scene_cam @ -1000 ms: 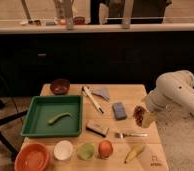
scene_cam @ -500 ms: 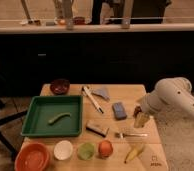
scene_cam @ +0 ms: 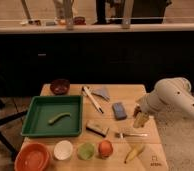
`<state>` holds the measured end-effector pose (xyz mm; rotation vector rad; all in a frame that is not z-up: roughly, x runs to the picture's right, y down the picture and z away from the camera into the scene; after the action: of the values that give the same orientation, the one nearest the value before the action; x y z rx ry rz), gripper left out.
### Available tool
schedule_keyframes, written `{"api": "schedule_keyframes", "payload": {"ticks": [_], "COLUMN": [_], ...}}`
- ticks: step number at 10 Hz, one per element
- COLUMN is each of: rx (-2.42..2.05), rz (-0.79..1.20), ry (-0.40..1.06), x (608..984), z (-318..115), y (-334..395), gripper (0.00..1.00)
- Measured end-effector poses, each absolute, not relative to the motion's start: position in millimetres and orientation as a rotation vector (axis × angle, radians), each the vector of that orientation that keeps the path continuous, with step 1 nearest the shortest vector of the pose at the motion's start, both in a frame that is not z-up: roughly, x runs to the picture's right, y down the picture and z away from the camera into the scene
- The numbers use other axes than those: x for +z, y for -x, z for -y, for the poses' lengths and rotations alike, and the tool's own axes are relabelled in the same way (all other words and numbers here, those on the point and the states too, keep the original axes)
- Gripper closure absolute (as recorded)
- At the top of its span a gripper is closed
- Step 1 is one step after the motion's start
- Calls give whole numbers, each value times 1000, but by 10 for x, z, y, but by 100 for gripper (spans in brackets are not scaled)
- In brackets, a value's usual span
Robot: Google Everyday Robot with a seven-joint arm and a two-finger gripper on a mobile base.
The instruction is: Wipe purple bowl with brush
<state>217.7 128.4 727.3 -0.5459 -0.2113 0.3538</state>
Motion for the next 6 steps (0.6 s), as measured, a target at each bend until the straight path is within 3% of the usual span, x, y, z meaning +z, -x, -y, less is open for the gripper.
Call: {"api": "schedule_keyframes", "payload": {"ticks": [6], "rx": [454], "rz": [248], "ry": [462], "x": [7683], "z": [-1194], "y": [-1452], "gripper": [20]}}
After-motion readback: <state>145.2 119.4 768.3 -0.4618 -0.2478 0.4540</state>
